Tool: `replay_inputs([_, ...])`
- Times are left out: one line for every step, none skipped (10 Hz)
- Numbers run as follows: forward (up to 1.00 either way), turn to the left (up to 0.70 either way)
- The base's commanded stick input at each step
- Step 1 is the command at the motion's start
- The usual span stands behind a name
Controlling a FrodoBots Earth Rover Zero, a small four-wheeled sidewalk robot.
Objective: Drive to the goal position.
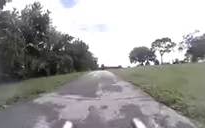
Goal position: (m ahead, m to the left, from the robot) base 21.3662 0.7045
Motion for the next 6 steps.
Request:
replay_inputs([0.7,0.0])
replay_inputs([0.7,0.0])
replay_inputs([0.7,0.0])
replay_inputs([0.7,0.0])
replay_inputs([0.7,-0.15])
replay_inputs([0.7,-0.28])
